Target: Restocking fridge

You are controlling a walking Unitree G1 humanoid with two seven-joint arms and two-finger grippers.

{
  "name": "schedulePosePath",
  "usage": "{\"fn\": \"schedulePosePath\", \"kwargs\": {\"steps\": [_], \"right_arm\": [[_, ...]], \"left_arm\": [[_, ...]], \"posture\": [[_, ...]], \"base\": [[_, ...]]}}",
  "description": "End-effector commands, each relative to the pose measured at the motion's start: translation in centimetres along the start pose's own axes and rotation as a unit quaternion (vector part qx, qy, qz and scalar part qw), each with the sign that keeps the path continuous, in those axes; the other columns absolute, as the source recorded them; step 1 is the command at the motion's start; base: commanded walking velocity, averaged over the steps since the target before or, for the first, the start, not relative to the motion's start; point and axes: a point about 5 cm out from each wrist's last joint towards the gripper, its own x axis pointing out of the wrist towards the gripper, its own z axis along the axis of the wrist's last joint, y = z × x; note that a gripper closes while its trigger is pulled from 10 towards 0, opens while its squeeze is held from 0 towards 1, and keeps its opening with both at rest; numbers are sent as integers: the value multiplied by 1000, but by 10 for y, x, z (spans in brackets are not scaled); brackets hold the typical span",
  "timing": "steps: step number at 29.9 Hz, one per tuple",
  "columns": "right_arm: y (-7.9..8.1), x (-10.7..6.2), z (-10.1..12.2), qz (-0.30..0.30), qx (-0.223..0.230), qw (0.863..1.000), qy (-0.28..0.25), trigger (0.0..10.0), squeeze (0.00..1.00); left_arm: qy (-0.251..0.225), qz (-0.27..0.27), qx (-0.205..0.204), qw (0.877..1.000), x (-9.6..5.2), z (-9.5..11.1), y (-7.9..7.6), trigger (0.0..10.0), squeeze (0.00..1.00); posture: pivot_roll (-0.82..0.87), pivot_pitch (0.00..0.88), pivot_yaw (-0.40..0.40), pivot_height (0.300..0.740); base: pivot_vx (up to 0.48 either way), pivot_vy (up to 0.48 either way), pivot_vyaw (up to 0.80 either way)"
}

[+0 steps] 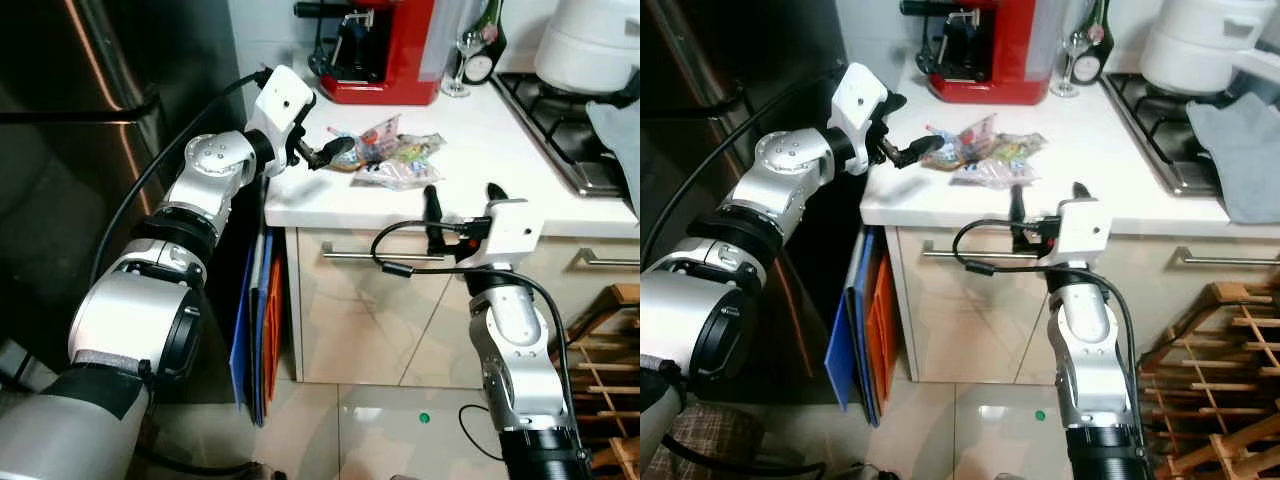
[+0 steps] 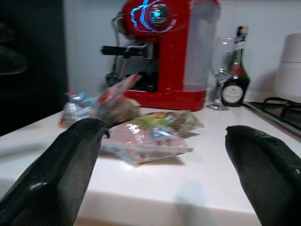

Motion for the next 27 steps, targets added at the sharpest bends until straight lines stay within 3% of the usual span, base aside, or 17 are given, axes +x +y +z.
{"fn": "schedulePosePath", "kwargs": {"steps": [1,2,10,13,15,17,19,20,21,22,23,25,27], "right_arm": [[-1,-5,4,10,-4,1000,3,10000,0],[-1,-13,4,18,-9,1000,12,10000,0],[1,-29,3,29,-12,999,33,10000,0],[4,-34,5,26,-9,999,37,10000,0],[6,-40,8,16,-9,999,34,10000,0],[2,-46,11,-5,-14,999,31,10000,0],[-3,-52,12,-20,-19,999,34,10000,0],[-7,-56,11,-29,-33,998,36,10000,0],[-7,-56,11,-29,-33,998,36,10000,0],[-12,-58,9,-32,-51,997,37,10000,0],[-13,-57,7,-31,-57,997,39,10000,0],[-14,-56,6,-30,-58,997,41,10000,0],[-13,-49,3,-25,-51,997,44,10000,0]], "left_arm": [[5,-12,14,1000,3,6,0,10000,0],[6,-16,12,1000,3,6,0,10000,0],[16,-13,12,1000,7,6,-2,10000,0],[-5,51,-33,998,7,9,6,10000,0],[-44,104,-83,990,3,9,12,10000,0],[-75,117,-87,986,0,5,8,10000,0],[-108,130,-102,980,-4,0,0,10000,0],[-135,118,-133,975,-13,-12,-27,10000,0],[-135,118,-133,975,-13,-12,-27,10000,0],[-134,108,-144,974,-26,-23,-57,10000,0],[-130,110,-141,975,-31,-26,-69,10000,0],[-126,116,-154,973,-36,-31,-77,10000,0],[-132,151,-197,960,-47,-40,-86,10000,0]], "posture": [[-207,0,14,740],[-218,0,5,740],[-252,13,-2,740],[-255,19,17,740],[-256,23,29,740],[-240,22,22,740],[-225,20,11,740],[-181,0,-5,740],[-181,0,-5,740],[-161,0,-13,740],[-148,0,-19,740],[-136,0,-19,740],[-125,0,-19,740]], "base": [[0,0,0],[0,0,0],[0,0,0],[0,0,0],[0,0,0],[0,0,0],[0,0,0],[0,0,0],[0,0,0],[0,0,0],[0,0,0],[0,0,0],[0,0,0]]}}
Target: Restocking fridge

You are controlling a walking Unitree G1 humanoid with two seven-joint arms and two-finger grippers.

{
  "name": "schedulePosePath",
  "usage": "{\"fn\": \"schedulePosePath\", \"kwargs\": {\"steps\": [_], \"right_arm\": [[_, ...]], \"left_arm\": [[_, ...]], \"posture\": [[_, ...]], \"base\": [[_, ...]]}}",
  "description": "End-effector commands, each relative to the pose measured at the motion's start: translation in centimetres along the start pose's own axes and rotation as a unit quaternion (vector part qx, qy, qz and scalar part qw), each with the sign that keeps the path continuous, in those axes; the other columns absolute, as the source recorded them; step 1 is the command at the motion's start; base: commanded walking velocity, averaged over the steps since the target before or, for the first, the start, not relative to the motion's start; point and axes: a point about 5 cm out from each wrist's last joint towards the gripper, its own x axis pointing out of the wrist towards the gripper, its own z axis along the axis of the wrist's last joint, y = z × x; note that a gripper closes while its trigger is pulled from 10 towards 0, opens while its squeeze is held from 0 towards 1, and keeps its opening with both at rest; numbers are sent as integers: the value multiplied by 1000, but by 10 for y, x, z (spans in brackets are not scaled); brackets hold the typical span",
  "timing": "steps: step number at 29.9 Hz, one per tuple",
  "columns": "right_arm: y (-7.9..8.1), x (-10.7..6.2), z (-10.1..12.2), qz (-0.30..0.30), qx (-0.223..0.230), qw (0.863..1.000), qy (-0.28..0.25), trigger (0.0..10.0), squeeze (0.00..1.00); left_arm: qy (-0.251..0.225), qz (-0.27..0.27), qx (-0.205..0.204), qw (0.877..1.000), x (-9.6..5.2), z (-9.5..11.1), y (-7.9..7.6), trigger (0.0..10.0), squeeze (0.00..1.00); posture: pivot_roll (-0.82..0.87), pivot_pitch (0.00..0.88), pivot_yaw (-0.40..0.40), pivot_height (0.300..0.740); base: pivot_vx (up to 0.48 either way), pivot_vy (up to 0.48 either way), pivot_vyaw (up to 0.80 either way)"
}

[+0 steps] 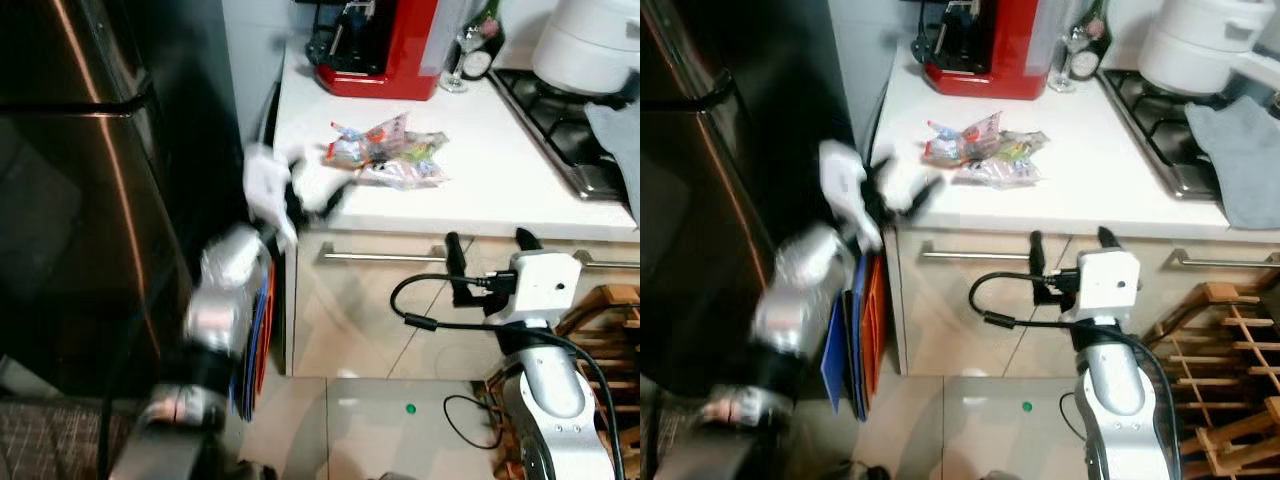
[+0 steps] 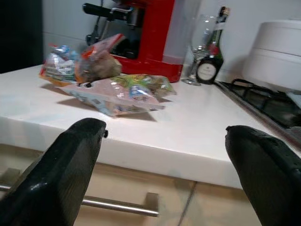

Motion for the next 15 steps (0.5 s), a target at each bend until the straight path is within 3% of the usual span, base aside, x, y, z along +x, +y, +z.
{"fn": "schedulePosePath", "kwargs": {"steps": [1,4,10,14,15], "right_arm": [[2,8,-1,5,6,1000,-1,10000,0],[7,16,-3,17,8,1000,-5,10000,0],[10,32,-9,22,9,1000,0,10000,0],[9,36,-9,26,10,1000,-4,10000,0],[9,37,-10,32,10,999,-3,10000,0]], "left_arm": [[-49,25,-12,998,2,19,-1,10000,0],[-44,50,-3,998,3,12,0,10000,0],[-24,36,22,999,10,14,-13,10000,0],[-12,36,43,998,7,13,-17,10000,0],[-4,58,56,997,4,11,-13,10000,0]], "posture": [[-112,0,-21,740],[-108,0,-21,740],[-130,0,-19,740],[-128,0,-22,740],[-122,0,-27,740]], "base": [[0,0,0],[0,-464,0],[0,-439,0],[74,-420,0],[0,0,0]]}}
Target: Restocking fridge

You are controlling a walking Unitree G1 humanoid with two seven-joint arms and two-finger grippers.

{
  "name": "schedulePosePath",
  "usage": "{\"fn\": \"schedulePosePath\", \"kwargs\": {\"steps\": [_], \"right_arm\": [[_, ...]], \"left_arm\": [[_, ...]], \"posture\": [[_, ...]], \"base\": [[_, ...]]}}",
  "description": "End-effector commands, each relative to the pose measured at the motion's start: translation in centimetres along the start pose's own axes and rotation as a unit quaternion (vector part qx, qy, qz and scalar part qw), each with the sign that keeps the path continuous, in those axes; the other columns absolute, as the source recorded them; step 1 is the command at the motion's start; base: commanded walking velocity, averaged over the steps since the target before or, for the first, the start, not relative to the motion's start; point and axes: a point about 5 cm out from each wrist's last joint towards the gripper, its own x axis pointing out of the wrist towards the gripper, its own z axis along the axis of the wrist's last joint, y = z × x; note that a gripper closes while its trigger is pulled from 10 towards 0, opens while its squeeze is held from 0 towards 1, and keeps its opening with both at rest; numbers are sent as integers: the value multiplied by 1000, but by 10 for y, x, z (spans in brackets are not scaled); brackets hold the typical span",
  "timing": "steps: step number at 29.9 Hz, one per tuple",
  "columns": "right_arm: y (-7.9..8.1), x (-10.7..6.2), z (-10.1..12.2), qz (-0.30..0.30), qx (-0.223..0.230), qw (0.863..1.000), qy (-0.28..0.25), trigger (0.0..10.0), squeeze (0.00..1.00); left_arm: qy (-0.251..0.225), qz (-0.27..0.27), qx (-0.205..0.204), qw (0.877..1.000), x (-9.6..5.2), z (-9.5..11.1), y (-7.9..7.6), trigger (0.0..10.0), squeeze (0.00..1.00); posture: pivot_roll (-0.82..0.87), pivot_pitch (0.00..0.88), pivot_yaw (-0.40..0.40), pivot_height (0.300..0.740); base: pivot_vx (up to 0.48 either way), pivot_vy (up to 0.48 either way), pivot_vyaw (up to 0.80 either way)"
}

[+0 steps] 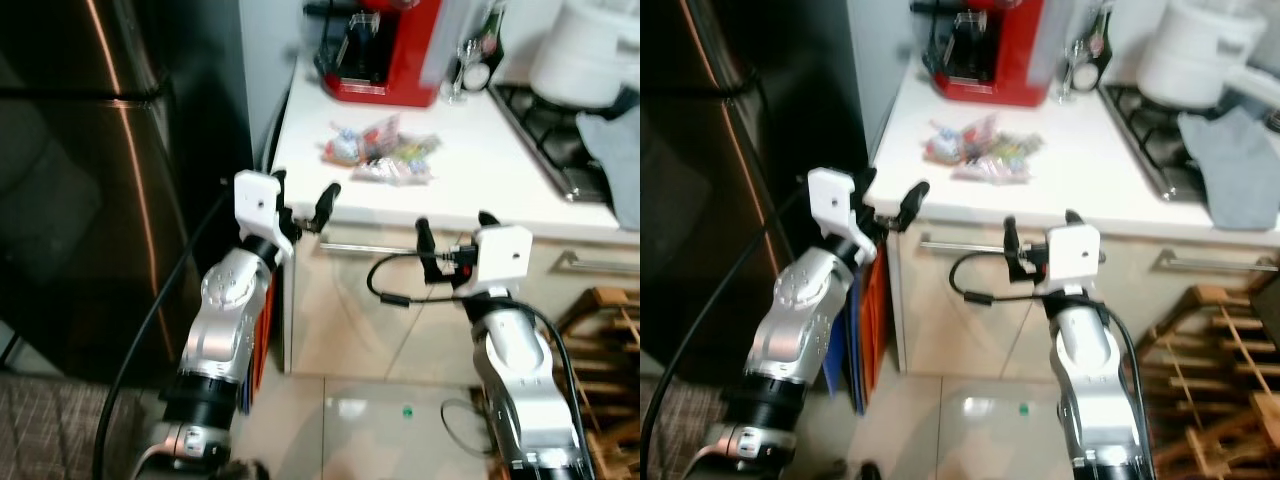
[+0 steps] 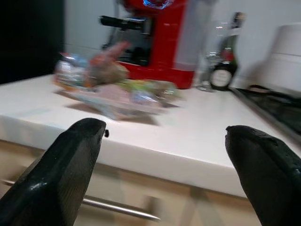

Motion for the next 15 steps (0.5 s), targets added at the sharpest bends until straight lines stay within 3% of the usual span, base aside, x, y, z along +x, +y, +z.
{"fn": "schedulePosePath", "kwargs": {"steps": [1,7,11,15], "right_arm": [[-2,3,-1,2,5,1000,-1,10000,0],[3,6,-4,17,9,1000,-4,10000,0],[8,10,-3,22,15,1000,-8,10000,0],[11,16,5,19,20,999,-29,10000,0]], "left_arm": [[5,17,21,1000,0,2,0,10000,0],[7,50,57,997,-3,5,11,10000,0],[-22,46,73,996,-3,18,18,10000,0],[-44,81,58,994,-5,32,23,10000,0]], "posture": [[-120,0,-29,740],[-93,0,-38,740],[-86,0,-37,740],[-85,0,-32,740]], "base": [[0,0,0],[0,0,0],[0,0,0],[480,0,0]]}}
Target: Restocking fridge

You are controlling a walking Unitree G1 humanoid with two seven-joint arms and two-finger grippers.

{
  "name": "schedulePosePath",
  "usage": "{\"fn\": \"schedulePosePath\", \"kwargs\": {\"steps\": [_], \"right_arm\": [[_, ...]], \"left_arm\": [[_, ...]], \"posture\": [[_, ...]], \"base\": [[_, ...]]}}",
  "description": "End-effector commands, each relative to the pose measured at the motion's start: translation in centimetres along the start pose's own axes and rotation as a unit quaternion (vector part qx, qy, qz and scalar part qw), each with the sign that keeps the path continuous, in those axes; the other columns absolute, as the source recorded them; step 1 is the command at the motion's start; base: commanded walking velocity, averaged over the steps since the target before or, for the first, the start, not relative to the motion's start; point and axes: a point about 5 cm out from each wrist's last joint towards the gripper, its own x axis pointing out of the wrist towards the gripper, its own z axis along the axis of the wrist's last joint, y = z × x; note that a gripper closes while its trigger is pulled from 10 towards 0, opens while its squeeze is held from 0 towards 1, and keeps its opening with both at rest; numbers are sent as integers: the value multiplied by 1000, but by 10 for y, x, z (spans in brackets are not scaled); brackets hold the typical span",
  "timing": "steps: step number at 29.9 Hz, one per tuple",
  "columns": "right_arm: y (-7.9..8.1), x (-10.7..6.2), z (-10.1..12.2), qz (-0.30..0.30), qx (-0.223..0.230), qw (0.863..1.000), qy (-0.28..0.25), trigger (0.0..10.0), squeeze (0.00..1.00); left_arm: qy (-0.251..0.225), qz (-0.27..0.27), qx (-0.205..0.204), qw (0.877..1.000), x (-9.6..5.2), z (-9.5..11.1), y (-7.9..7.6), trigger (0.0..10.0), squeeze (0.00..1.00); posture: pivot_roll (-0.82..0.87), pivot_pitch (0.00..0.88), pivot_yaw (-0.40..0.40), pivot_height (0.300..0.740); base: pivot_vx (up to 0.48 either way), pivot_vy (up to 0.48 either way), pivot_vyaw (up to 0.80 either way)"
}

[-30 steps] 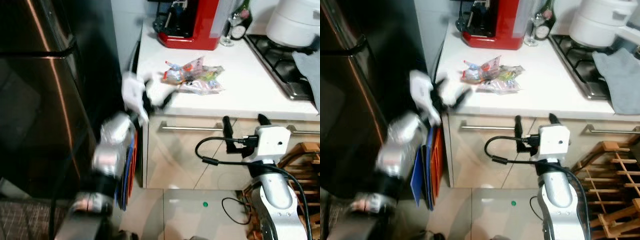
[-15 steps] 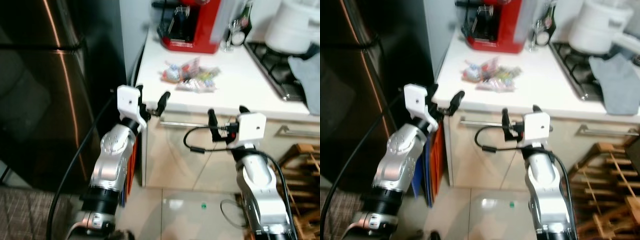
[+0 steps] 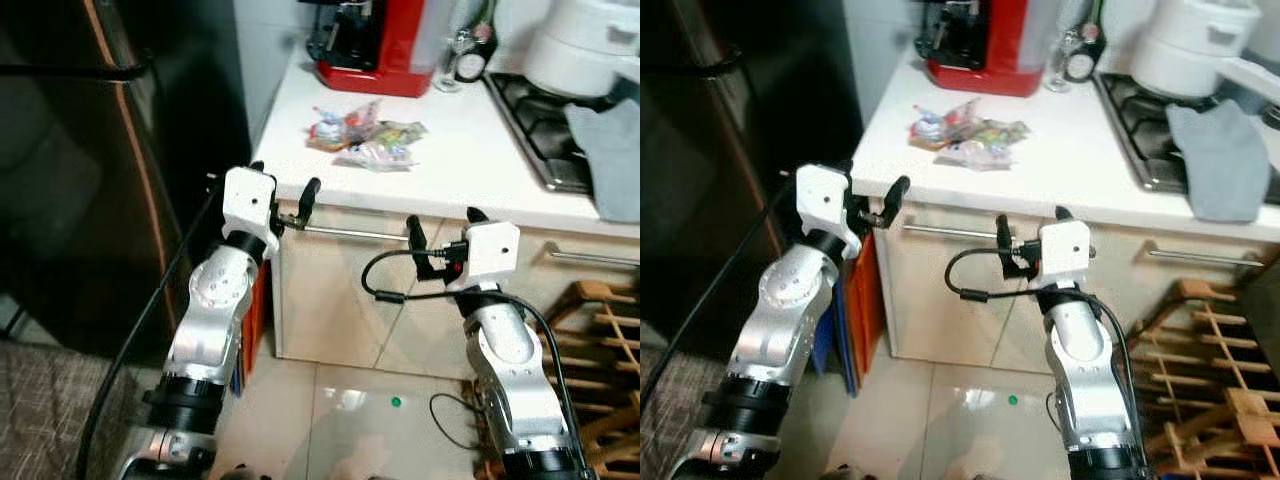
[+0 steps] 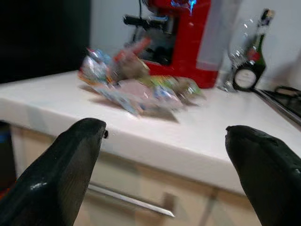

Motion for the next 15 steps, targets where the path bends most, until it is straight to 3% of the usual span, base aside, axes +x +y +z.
{"fn": "schedulePosePath", "kwargs": {"steps": [1,6,9,15], "right_arm": [[-3,4,8,-6,0,1000,-19,10000,0],[-2,10,10,-2,2,1000,-26,10000,0],[-3,11,14,-1,-5,999,-32,10000,0],[-5,10,12,-15,-2,999,-32,10000,0]], "left_arm": [[-14,11,-4,1000,3,10,0,10000,0],[-23,-3,20,1000,12,17,-4,10000,0],[-36,-47,34,998,20,24,-10,10000,0],[-48,-72,34,996,27,32,-16,10000,0]], "posture": [[-84,0,-34,740],[-81,0,-42,740],[-90,0,-36,740],[-92,0,-18,740]], "base": [[472,0,0],[469,0,0],[480,0,0],[480,0,-677]]}}
